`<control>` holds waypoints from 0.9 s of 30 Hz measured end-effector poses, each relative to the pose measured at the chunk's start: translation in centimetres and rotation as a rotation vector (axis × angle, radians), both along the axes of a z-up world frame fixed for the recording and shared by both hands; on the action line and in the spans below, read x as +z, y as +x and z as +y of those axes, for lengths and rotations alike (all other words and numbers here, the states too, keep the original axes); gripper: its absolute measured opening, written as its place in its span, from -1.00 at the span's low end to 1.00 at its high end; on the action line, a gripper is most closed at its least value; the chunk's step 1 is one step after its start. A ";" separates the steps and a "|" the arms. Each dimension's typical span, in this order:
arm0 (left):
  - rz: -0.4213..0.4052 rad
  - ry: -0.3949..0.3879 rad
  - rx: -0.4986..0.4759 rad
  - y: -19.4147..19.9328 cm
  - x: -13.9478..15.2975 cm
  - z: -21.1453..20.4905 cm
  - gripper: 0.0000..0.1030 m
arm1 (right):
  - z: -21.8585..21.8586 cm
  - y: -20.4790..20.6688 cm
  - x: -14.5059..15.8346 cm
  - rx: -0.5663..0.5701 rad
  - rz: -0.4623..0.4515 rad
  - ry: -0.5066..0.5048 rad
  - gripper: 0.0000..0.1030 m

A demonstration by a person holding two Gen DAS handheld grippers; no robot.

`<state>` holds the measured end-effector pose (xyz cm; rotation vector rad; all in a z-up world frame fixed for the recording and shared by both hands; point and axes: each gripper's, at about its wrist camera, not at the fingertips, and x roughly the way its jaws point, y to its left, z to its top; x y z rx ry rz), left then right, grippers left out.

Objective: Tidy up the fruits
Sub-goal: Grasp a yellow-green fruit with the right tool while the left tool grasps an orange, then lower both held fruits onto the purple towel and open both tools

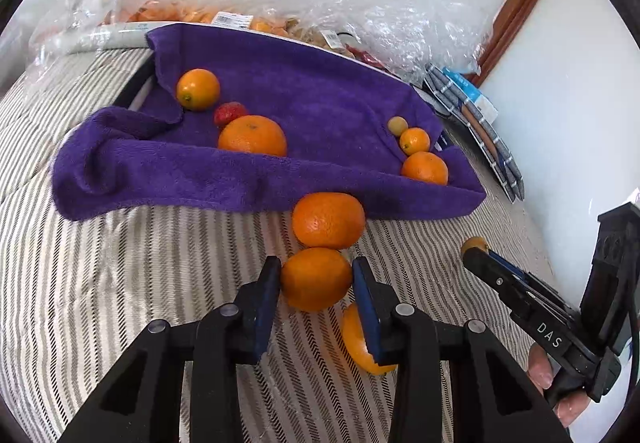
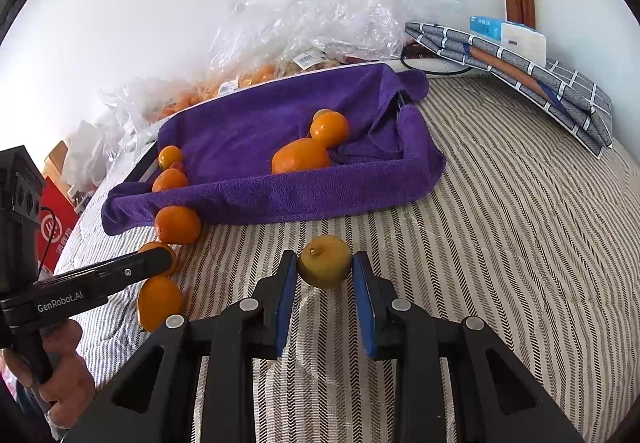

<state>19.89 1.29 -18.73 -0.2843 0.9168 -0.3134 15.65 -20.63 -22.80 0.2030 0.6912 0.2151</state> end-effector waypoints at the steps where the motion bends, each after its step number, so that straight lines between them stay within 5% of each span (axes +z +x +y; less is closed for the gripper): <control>1: -0.008 -0.004 0.012 -0.2 0.1 0.4 -0.33 | -0.1 0.0 0.0 0.000 -0.001 0.007 -0.45; 9: -0.095 0.030 0.116 -0.1 2.9 4.3 -0.33 | -0.6 0.0 1.4 -0.028 -0.039 -0.025 -0.45; 18: -0.139 0.056 0.227 5.3 4.1 6.6 -0.33 | -1.0 3.7 5.4 -0.062 -0.126 -0.086 -0.45; 27: -0.132 0.113 0.260 6.8 2.3 6.4 -0.33 | -0.6 8.2 3.2 -0.071 -0.080 -0.078 -0.45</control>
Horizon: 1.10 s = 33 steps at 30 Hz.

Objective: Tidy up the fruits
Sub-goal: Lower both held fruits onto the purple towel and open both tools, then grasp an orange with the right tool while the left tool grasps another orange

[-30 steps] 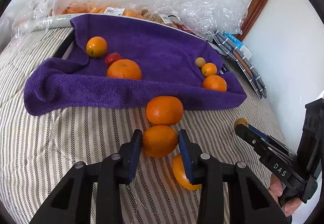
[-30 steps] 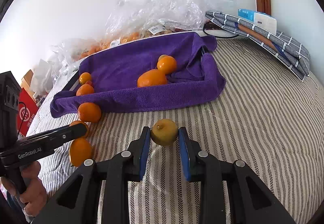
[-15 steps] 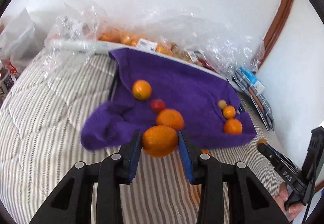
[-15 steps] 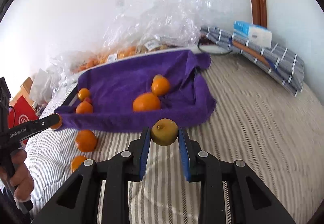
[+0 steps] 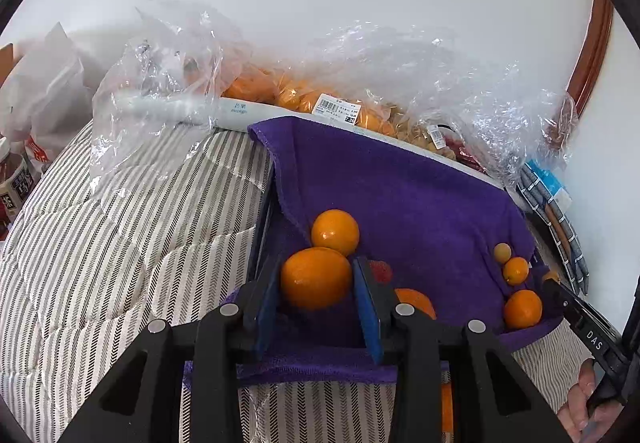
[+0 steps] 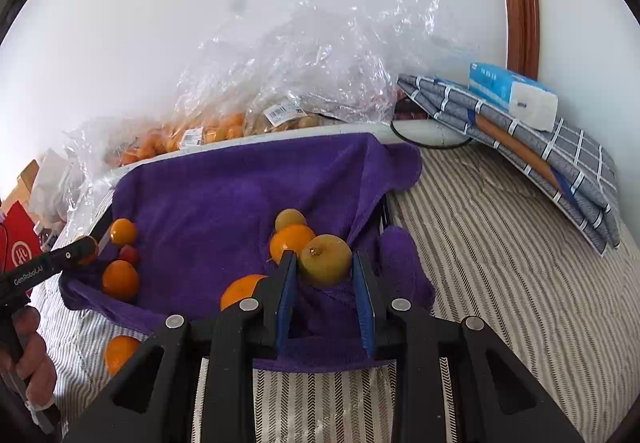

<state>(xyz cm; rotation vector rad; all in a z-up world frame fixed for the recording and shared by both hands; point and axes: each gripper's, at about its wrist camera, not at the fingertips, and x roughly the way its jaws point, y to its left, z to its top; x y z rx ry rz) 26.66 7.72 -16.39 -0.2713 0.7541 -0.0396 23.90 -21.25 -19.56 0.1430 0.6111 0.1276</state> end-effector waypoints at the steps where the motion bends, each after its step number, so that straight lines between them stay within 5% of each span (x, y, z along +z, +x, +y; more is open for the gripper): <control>1: -0.003 0.001 -0.003 0.1 0.1 -0.2 -0.33 | 0.0 0.1 -0.1 -0.007 0.009 -0.004 -0.45; 5: 0.024 -0.016 -0.011 0.4 -0.6 -0.9 -0.33 | 0.3 0.0 -0.3 -0.024 -0.012 -0.032 -0.45; 16: 0.004 0.095 -0.015 -0.1 -0.8 -2.4 -0.32 | 0.2 0.1 -1.1 -0.021 0.014 -0.006 -0.45; 24: -0.021 0.028 -0.014 -0.5 -0.4 -1.2 -0.13 | -0.1 -2.1 -0.5 -0.059 -0.024 -0.015 -0.23; 33: -0.089 -0.015 0.034 -2.3 0.6 0.4 -0.05 | 2.0 -7.9 1.9 -0.012 0.000 0.100 -0.15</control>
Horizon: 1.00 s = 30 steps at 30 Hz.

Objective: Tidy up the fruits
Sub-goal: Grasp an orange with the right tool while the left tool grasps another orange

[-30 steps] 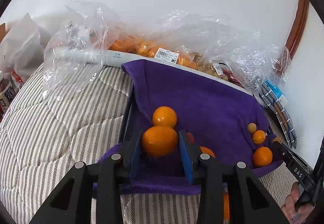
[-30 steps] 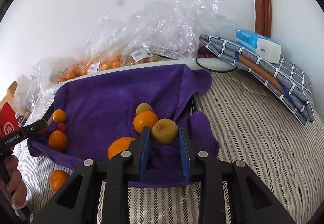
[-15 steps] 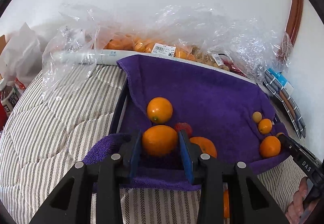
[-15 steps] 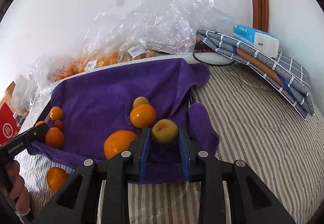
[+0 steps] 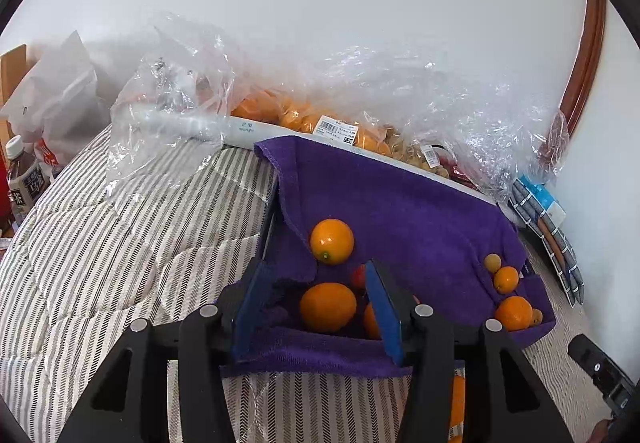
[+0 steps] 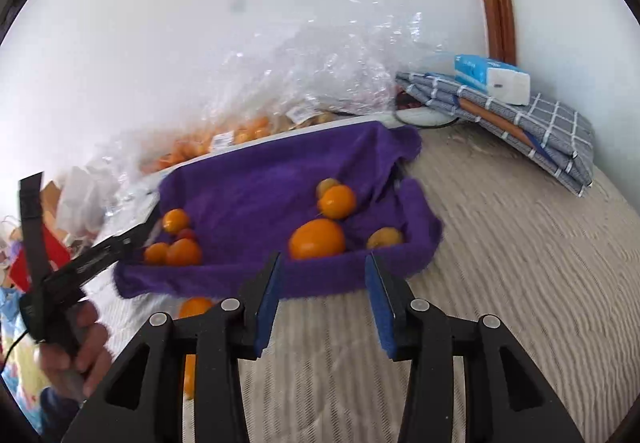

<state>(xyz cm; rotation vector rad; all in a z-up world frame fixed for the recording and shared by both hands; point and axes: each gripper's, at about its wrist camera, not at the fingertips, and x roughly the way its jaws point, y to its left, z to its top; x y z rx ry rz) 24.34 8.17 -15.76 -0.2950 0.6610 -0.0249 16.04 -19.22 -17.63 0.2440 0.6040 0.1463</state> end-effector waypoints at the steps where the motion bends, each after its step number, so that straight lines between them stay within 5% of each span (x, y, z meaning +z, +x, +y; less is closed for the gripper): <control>1: -0.012 -0.001 0.006 -0.4 0.1 0.2 -0.05 | 0.7 -0.5 0.1 0.022 0.003 0.002 -0.14; 13: -0.057 0.106 0.065 -4.4 0.2 2.1 -0.02 | 8.6 -5.6 -1.6 0.193 0.024 -0.062 -0.03; 24: -0.019 0.086 0.078 -4.0 -0.4 3.0 -0.01 | 10.4 -3.6 -4.6 0.182 0.100 -0.120 -0.03; 27: -0.010 0.091 0.062 -3.8 -0.6 2.6 -0.01 | 10.7 -2.7 -5.3 0.195 0.147 -0.126 -0.31; 30: -0.025 0.063 0.040 -3.9 -0.5 2.6 -0.01 | 10.9 -2.9 -5.2 0.193 0.131 -0.160 -0.37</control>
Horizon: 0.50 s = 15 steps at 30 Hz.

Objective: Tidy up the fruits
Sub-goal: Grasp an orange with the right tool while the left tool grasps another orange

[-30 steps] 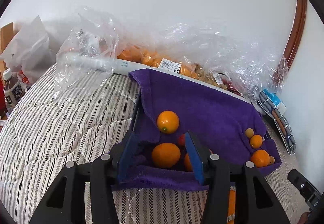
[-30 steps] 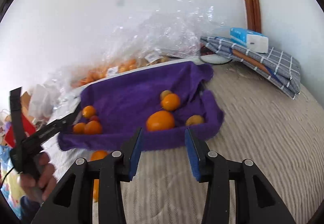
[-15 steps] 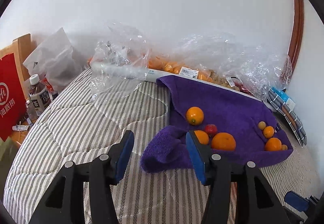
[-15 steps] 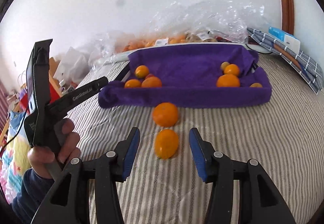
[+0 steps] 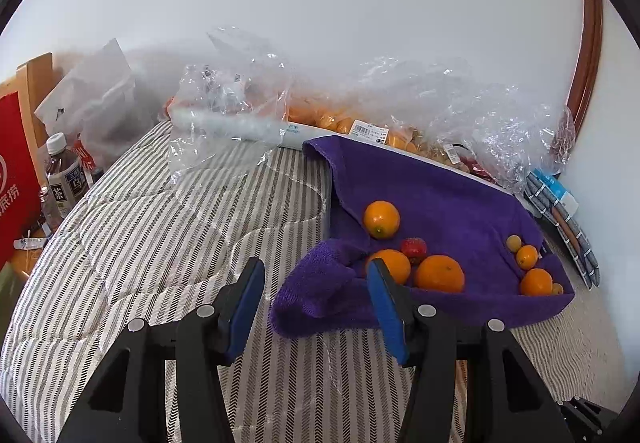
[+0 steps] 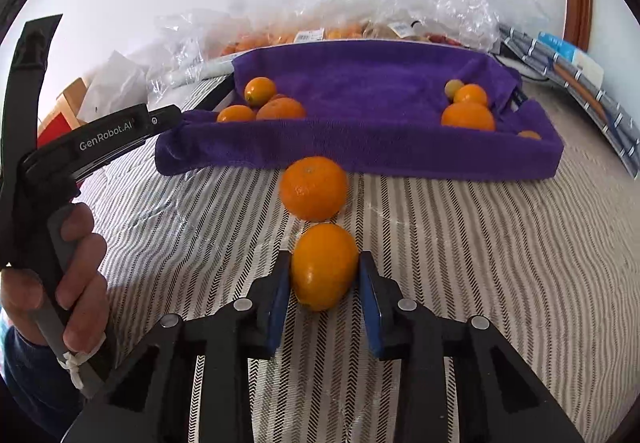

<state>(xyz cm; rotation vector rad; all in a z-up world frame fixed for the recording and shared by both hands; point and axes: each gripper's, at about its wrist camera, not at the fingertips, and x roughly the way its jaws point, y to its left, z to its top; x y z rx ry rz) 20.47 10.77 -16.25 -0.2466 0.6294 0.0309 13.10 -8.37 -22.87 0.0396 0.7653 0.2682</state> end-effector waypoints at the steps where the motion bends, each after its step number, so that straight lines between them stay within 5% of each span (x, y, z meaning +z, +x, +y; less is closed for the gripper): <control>1: -0.005 -0.004 -0.005 -0.1 0.0 -0.1 -0.01 | 0.0 -0.1 0.0 0.008 -0.001 0.008 -0.37; 9: -0.012 -0.012 -0.034 -0.1 0.1 -0.4 -0.03 | -2.3 -0.8 0.7 -0.006 -0.079 -0.023 -0.37; 15: 0.012 -0.037 -0.173 -0.6 -0.1 -2.0 -0.11 | -6.7 -0.5 0.7 -0.085 -0.090 -0.067 -0.37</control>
